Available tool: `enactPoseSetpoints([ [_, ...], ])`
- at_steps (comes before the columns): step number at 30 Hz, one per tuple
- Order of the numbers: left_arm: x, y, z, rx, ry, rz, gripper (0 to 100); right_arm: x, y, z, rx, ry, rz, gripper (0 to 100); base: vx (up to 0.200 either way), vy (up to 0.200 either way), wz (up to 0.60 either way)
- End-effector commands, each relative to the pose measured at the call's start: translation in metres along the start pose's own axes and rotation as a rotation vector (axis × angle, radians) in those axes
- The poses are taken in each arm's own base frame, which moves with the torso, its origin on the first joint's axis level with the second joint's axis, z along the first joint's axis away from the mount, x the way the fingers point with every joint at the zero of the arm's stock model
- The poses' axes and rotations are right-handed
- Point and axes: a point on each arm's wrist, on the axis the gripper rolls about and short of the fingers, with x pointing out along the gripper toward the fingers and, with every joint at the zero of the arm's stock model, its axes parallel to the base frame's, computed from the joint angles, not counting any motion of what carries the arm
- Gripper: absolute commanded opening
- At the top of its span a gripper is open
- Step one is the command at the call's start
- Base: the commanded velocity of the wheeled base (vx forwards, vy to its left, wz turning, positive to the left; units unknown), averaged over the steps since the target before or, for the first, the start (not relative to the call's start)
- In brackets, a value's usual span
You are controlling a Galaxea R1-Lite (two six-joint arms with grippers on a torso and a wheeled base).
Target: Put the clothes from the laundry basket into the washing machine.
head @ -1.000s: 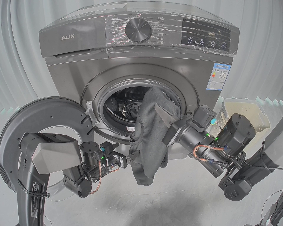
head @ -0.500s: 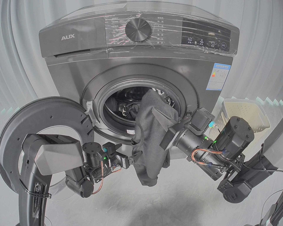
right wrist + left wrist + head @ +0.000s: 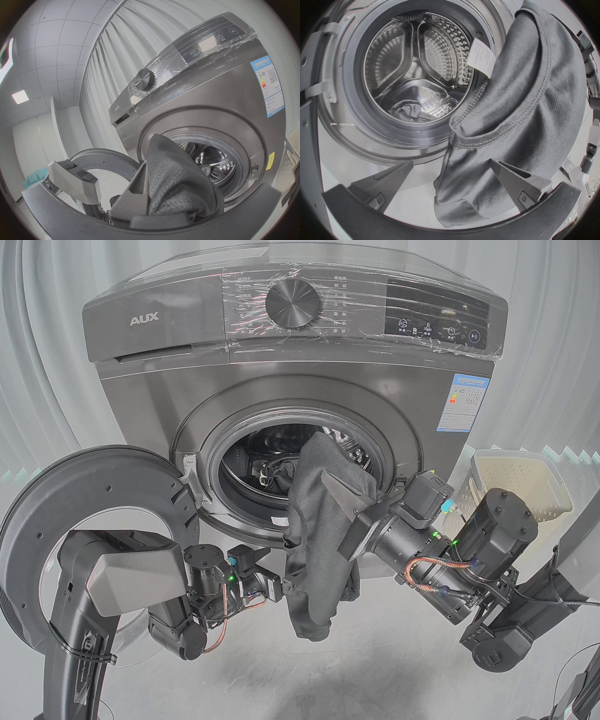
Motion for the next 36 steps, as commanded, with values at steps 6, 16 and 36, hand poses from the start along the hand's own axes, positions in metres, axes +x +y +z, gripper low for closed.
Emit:
enactPoseSetpoints([
  [6,-0.002,0.003,-0.002,0.034,0.008,-0.033,100,-0.001,-0.002,-0.006,-0.002,0.024,0.0,0,0.0,0.0,0.0],
  [16,0.0,-0.003,-0.003,0.039,0.017,-0.095,100,-0.001,-0.003,-0.01,-0.004,0.034,-0.004,0,0.0,0.0,0.0],
  [36,0.005,0.006,-0.001,0.045,-0.013,-0.065,0,-0.001,-0.006,-0.007,-0.005,0.025,-0.016,0,0.0,0.0,0.0],
])
